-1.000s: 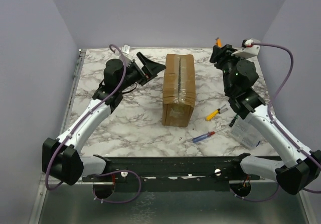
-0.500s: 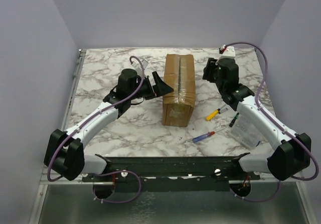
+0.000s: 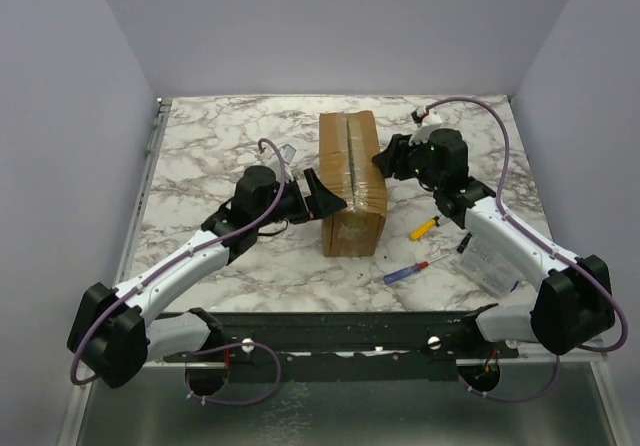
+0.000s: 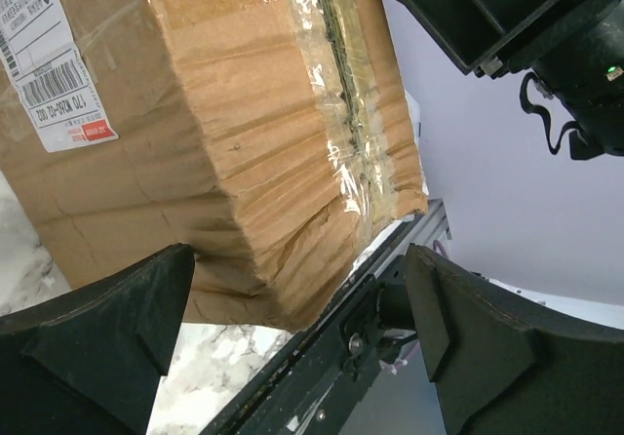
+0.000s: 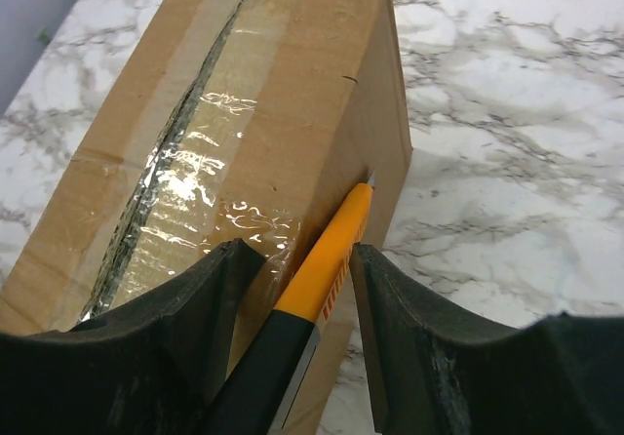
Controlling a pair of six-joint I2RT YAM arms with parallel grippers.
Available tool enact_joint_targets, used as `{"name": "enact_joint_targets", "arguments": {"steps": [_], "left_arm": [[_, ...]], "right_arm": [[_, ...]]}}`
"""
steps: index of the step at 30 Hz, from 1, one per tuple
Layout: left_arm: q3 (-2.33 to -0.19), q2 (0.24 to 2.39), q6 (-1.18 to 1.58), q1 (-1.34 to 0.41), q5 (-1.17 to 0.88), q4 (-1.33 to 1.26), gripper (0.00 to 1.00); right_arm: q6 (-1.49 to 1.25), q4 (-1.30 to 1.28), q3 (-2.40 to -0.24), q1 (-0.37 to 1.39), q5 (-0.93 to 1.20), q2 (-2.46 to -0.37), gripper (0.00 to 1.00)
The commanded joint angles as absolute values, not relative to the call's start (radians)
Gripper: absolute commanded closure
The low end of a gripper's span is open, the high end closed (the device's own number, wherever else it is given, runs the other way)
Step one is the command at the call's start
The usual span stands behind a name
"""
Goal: Unpack the express box
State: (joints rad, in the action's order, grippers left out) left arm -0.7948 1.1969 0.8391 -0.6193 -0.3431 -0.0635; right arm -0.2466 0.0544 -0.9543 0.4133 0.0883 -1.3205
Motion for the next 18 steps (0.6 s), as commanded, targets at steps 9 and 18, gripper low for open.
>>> {"name": "enact_joint_targets", "arguments": {"steps": [9, 18], "left_arm": [[-0.696, 0.984, 0.909, -0.643, -0.249, -0.085, 0.02], [-0.882, 0.916, 0.648, -0.656, 0.018, 0.301, 0.01]], "right_arm": [[-0.321, 0.094, -0.969, 0.449, 0.276, -1.314, 0.99], [-0.334, -0.159, -1.122, 0.449, -0.160, -1.331, 0.99]]}}
